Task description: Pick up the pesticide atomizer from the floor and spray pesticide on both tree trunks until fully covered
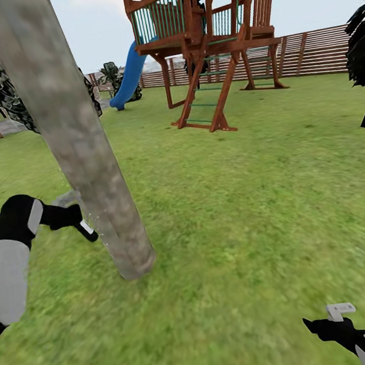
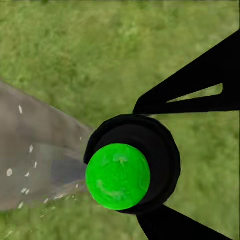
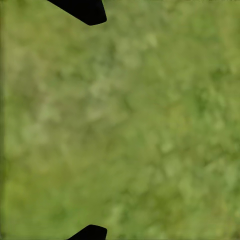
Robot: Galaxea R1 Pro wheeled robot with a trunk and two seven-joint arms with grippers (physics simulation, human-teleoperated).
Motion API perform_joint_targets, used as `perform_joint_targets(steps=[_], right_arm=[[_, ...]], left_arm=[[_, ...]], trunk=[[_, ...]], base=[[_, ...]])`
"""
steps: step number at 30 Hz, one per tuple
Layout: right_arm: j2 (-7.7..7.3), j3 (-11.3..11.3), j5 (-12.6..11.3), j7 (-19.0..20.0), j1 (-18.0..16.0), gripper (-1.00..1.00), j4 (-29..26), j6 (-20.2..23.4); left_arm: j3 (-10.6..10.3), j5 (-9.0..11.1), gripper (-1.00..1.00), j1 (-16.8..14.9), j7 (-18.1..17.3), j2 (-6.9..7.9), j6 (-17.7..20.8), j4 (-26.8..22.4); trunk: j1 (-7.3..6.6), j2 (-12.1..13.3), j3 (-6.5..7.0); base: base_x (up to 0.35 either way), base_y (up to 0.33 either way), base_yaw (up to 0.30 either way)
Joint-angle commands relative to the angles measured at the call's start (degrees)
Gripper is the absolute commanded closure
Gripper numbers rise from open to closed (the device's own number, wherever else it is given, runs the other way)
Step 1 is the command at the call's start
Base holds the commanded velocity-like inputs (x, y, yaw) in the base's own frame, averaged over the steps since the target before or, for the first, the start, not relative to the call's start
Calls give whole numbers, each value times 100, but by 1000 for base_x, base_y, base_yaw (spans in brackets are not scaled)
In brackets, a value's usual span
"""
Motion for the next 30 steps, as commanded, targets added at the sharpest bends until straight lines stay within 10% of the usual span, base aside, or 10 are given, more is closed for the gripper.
perform_joint_targets(steps=[1, 5, 12, 20, 30], right_arm=[[0, 0, 1, -1, 0, -100, 0, 0], [0, 0, 0, -2, 1, -100, 0, 0], [0, 0, 1, 3, 0, -100, 0, 0], [0, 0, 1, -2, 2, -100, 0, 0], [1, 0, 1, 0, 0, -100, 3, 0]], left_arm=[[-11, -24, 100, -262, 20, -6, 18, 37], [-44, -25, 100, -262, 14, 2, 19, 71], [-9, -22, 100, 1320, -516, -55, -282, 83], [-8, -16, 100, 103, -578, -68, 106, 89], [-649, -17, 100, 1022, -596, -114, 24, 234]], trunk=[[1, 1, -1], [1, 1, -1], [1, 1, -1], [1, 1, -1], [1, 1, -1]], base=[[0, 0, 0], [0, 0, 0], [0, 0, 0], [0, 0, 0], [0, 0, 0]])
